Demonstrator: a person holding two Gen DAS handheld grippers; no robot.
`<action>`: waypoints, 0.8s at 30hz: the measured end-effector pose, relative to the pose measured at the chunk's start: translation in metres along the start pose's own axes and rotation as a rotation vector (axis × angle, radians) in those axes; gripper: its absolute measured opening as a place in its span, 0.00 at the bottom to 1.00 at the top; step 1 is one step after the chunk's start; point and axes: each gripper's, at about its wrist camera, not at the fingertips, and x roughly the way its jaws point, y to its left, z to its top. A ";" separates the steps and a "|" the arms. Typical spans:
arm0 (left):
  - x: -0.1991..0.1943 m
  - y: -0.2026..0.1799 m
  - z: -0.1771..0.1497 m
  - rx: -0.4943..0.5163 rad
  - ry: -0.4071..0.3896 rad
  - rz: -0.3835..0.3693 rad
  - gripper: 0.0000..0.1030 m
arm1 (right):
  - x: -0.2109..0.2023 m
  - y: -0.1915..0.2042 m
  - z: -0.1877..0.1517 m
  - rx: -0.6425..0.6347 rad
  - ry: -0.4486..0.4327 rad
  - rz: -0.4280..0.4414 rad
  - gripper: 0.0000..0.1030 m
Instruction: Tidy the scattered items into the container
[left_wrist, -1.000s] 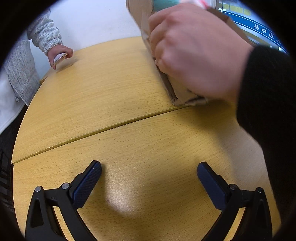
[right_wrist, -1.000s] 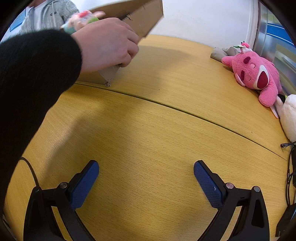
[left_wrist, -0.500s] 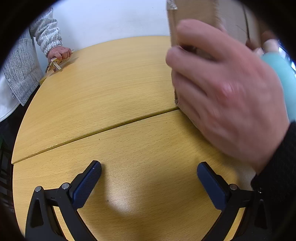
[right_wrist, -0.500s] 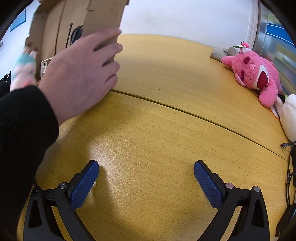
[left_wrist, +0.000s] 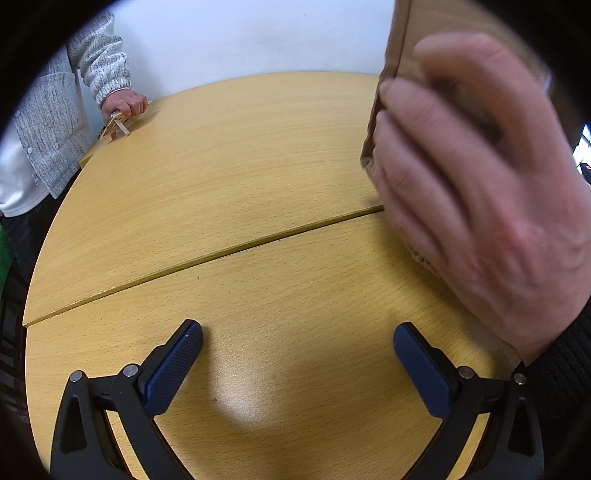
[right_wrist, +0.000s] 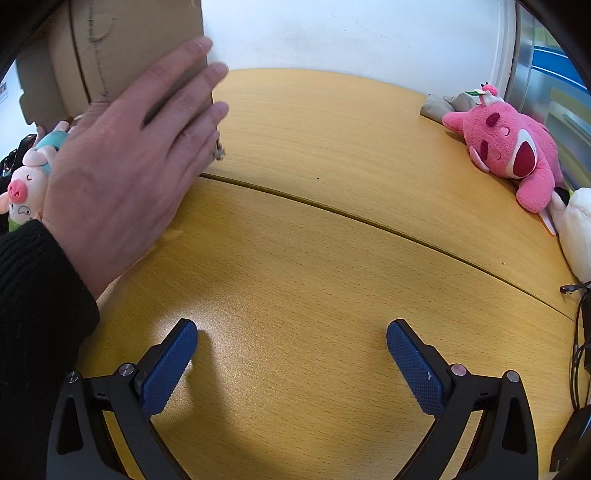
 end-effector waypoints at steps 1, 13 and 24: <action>0.000 0.000 0.000 0.000 0.000 0.000 1.00 | 0.000 0.000 0.000 0.000 0.000 0.000 1.00; 0.000 0.000 -0.001 0.001 0.000 -0.001 1.00 | 0.000 0.000 0.000 -0.001 0.001 0.000 1.00; -0.001 0.000 -0.002 0.002 0.000 -0.001 1.00 | 0.000 0.000 0.000 -0.001 0.001 0.000 1.00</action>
